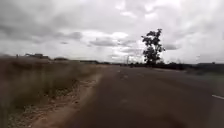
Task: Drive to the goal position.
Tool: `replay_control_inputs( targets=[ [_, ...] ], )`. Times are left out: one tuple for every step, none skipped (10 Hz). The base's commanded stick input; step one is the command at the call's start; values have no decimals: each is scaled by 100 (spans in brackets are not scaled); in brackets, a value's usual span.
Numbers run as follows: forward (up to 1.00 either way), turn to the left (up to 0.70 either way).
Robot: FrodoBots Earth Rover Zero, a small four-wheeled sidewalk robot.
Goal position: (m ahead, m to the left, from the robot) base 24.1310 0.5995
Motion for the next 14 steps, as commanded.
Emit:
replay_control_inputs(
  targets=[
    [50, 0],
    [50, 0],
    [50, 0],
    [50, 0],
    [50, 0],
    [50, 0],
    [50, 0],
    [50, 0],
    [50, 0],
    [50, 0],
    [50, 0],
    [50, 0],
    [50, 0],
    [50, 0]
  ],
)
